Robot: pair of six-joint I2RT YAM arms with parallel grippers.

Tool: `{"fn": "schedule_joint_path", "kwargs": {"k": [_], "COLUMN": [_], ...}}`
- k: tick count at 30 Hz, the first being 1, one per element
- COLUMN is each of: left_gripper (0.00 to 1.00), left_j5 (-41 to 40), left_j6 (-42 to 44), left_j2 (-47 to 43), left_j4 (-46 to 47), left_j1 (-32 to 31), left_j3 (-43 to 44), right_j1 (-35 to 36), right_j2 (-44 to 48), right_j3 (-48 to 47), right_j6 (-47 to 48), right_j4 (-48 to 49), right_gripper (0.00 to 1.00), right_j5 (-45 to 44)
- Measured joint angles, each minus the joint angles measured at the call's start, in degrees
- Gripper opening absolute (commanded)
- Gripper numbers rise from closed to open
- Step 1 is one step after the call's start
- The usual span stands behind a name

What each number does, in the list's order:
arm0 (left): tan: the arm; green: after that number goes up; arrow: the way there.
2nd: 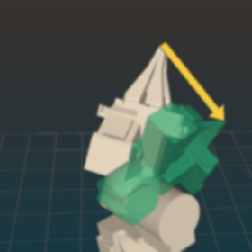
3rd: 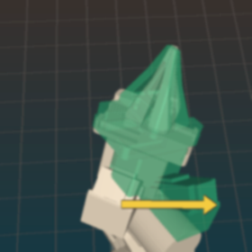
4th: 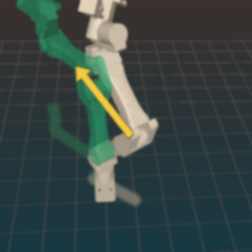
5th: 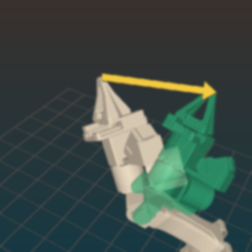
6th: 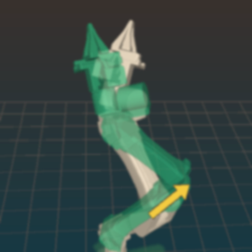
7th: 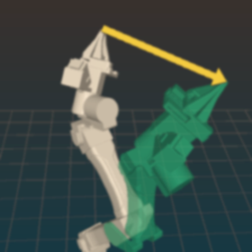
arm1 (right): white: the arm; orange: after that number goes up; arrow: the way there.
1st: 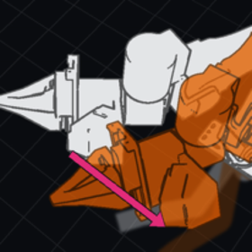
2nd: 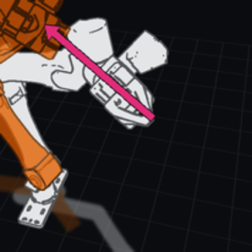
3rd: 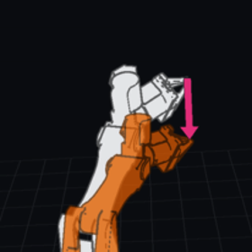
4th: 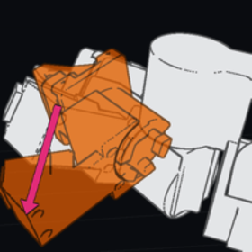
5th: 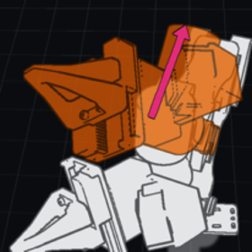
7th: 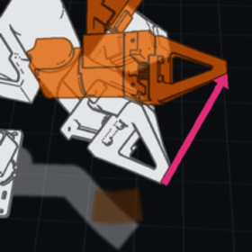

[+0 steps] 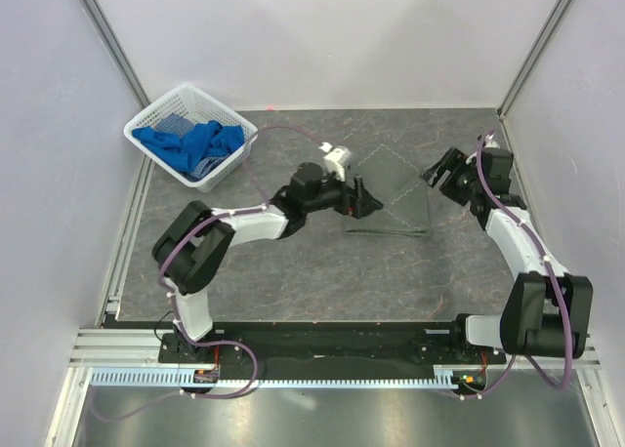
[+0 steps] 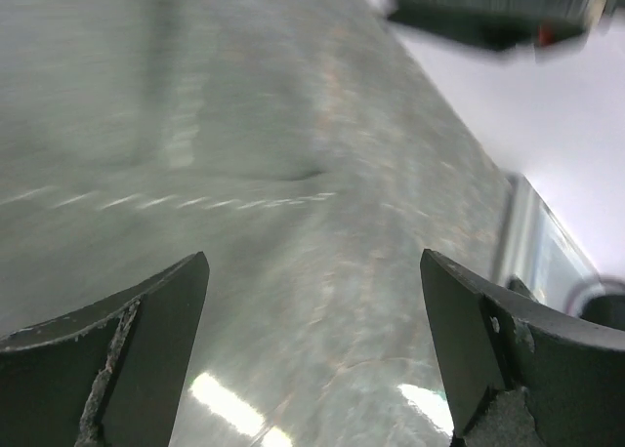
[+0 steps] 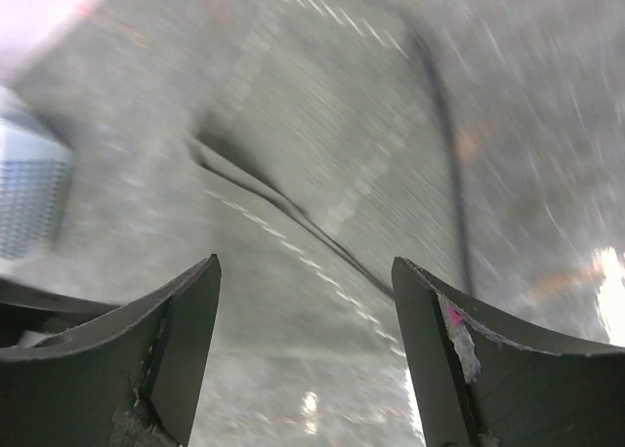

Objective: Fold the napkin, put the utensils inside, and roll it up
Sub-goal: Fold the napkin

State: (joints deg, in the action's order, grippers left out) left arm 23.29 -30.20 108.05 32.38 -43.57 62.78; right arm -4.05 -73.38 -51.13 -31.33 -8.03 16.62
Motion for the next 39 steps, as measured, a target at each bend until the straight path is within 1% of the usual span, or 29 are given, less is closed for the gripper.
{"fn": "schedule_joint_path", "kwargs": {"k": [5,8,12,15,20,23,24,26,27,29,30,34,39], "left_gripper": [0.95,0.95,0.9,0.86,0.83,0.81,0.81,0.81,0.81,0.81,0.81,0.8,0.79], "left_j5": [-4.15,-5.16,-5.27,-5.22,-5.09,-4.94,-4.87,-4.76,-4.74,-4.74,-4.74,-4.72,-4.72], "left_j6": [-3.34,-5.05,-6.95,-7.93,-9.16,-9.62,-9.7,-9.88,-9.92,-10.01,-10.03,-10.03,-10.03], "left_j2": [-6.23,-8.31,-10.03,-10.54,-10.95,-10.95,-10.95,-10.95,-10.95,-10.95,-10.95,-11.19,-12.44], "left_j4": [-2.69,-4.57,-6.91,-7.87,-8.37,-8.44,-8.46,-8.55,-8.59,-8.76,-8.9,-10.01,-10.6], "left_j1": [7.58,10.32,11.85,12.31,12.74,12.94,12.96,12.96,12.96,13.03,13.05,13.49,14.73], "left_j3": [-8.79,-12.57,-16.02,-16.74,-16.79,-16.79,-16.79,-16.79,-16.79,-16.79,-16.79,-16.79,-16.79], "right_j1": [-1.11,-1.09,-1.09,-1.11,-1.11,-1.11,-1.11,-1.11,-1.11,-1.36,-1.44,-1.46,0.48], "right_j2": [-6.25,-8.72,-10.97,-11.74,-12.66,-13.18,-13.44,-14.05,-14.19,-14.53,-14.73,-15.32,-15.34], "right_j3": [4.0,5.55,6.91,7.43,8.13,8.72,8.85,9.09,9.09,9.11,9.14,9.55,10.4], "right_j6": [1.25,1.86,2.6,2.97,3.28,3.43,3.58,3.78,3.89,4.09,4.15,4.13,3.78], "right_j4": [-2.49,-3.69,-4.33,-4.72,-5.05,-5.05,-5.03,-4.87,-4.85,-4.66,-4.52,-3.08,-0.96], "right_gripper": [0.75,0.7,0.59,0.51,0.44,0.38,0.33,0.28,0.22,0.17,0.12,0.05,0.04], "right_j5": [0.22,0.09,-0.85,-1.7,-2.19,-2.45,-2.49,-2.45,-2.4,-2.1,-1.92,-0.74,0.24]}}
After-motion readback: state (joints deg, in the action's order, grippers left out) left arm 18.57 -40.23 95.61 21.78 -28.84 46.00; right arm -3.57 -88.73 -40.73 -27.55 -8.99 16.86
